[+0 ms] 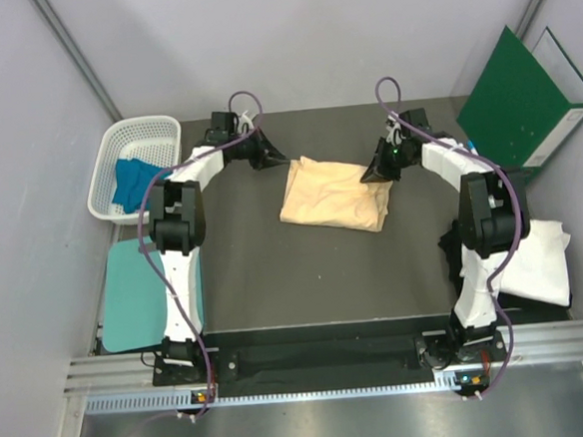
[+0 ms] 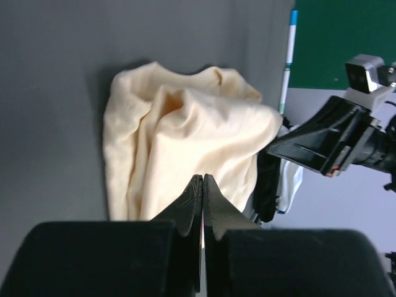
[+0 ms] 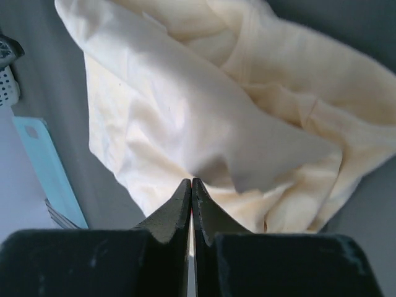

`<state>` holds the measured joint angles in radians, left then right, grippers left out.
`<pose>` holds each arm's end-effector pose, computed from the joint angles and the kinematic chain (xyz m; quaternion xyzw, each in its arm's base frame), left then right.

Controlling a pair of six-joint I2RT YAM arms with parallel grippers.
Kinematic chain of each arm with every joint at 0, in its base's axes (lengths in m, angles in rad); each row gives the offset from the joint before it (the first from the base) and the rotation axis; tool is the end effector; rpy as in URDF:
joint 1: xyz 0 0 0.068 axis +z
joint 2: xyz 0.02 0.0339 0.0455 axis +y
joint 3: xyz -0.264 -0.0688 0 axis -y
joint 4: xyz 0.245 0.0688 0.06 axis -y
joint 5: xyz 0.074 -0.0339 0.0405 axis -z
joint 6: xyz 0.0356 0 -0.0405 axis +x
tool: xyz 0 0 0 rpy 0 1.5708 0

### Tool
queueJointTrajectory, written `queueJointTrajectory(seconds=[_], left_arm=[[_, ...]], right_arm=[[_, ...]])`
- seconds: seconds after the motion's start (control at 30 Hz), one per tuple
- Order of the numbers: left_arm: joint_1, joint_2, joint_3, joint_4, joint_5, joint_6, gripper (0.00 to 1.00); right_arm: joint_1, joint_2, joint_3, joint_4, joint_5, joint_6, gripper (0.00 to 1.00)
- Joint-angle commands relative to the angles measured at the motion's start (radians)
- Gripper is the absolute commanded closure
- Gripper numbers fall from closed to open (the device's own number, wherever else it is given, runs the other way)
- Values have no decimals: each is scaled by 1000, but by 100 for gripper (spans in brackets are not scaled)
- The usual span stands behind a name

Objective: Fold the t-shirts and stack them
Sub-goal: Smooth out wrinkles on the folded tshirt

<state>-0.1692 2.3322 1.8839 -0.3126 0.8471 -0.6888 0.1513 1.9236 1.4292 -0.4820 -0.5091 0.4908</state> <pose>0.5077 -0.1138 0.1852 -0.0588 0.8514 -0.4929 0.1695 0.4069 0.0796 0.2107 0.0836 0.9245 0.3179 0.1929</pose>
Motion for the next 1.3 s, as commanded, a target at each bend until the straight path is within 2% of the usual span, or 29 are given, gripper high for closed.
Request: queueJointTrajectory(seconds=[0.0,0.33,0.63,0.9,1.27], left_arm=[[-56,71,76,196,119,-184,100],[-102,116,44,221,158,-203,100],[-101,173,50,130,83,-117,100],[-98,297,142,41,24,-57,100],[-47,248,78,-3,-66,1,100]], right_arm=[[11,83,109,77,-16,17,100],[-25,251,172,161,72,34,100],[-59,289,218,189,67,46,100],[-125,268,200,146,78,2,100],[-142,282,228,-47,265,-75,100]])
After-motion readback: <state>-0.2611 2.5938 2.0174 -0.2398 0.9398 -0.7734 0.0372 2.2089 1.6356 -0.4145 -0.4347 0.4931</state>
